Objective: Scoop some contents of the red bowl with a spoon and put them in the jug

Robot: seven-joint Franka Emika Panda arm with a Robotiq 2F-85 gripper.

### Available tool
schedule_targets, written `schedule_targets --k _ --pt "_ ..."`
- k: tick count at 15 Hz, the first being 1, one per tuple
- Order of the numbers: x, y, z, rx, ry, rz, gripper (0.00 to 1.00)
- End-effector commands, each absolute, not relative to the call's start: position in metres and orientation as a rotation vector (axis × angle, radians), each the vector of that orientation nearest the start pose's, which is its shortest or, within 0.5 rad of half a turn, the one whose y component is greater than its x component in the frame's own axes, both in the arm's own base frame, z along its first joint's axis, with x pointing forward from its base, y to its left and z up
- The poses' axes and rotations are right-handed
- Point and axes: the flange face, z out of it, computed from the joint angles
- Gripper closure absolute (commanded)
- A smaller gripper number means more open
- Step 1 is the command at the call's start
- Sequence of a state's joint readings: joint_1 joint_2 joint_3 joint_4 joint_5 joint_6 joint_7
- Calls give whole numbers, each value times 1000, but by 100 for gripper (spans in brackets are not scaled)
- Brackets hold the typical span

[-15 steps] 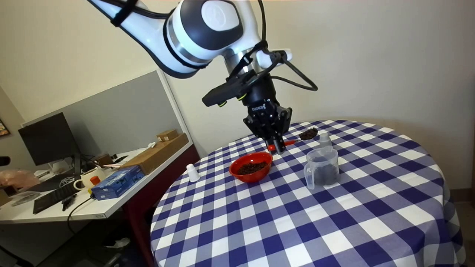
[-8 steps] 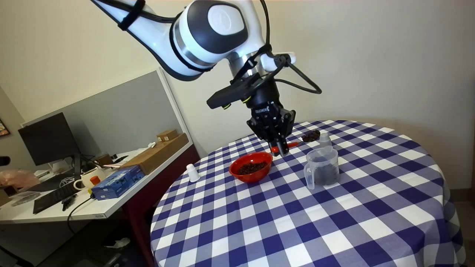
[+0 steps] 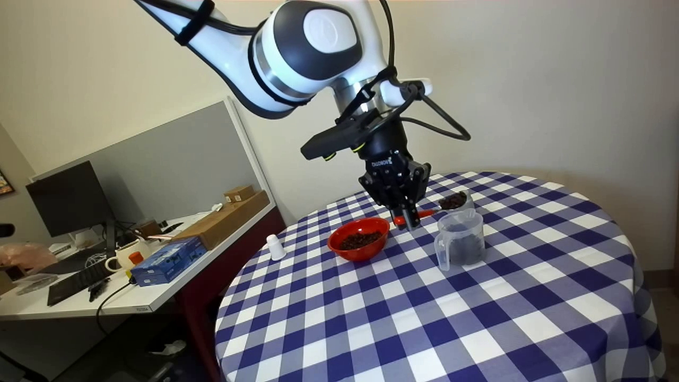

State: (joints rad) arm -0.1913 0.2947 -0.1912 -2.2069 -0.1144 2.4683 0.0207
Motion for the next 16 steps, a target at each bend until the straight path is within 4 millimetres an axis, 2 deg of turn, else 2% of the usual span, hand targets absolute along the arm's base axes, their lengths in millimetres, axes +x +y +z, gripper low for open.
schedule_targets --k 1,16 --pt "510 -215 246 -3223 514 83 90" --pt "524 -215 250 -3329 408 95 89"
